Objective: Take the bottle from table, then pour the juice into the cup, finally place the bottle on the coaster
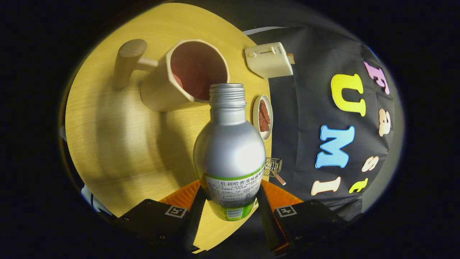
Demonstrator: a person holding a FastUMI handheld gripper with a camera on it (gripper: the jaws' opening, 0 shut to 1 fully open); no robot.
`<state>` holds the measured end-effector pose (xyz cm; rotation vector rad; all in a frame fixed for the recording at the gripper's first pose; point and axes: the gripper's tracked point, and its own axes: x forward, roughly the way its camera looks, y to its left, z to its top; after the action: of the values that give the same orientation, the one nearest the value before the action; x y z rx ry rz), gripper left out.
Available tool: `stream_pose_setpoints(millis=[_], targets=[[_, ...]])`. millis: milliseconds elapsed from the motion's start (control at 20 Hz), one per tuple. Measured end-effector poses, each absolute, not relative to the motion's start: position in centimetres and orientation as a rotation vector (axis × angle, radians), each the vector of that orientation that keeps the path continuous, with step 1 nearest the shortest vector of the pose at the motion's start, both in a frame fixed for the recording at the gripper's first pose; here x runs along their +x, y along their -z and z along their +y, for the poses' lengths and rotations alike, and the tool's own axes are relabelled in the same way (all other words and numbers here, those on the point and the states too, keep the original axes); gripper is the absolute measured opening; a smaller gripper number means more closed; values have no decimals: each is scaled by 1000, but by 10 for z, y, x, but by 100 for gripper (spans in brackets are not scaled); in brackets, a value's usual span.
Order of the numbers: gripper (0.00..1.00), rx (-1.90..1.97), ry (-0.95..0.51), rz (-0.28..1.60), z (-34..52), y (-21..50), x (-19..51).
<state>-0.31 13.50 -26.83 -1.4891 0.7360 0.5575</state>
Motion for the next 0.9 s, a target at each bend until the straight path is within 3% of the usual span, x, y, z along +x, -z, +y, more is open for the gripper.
stream_pose_setpoints(millis=[900], targets=[[75,-1697,-585,766,135,253,7]])
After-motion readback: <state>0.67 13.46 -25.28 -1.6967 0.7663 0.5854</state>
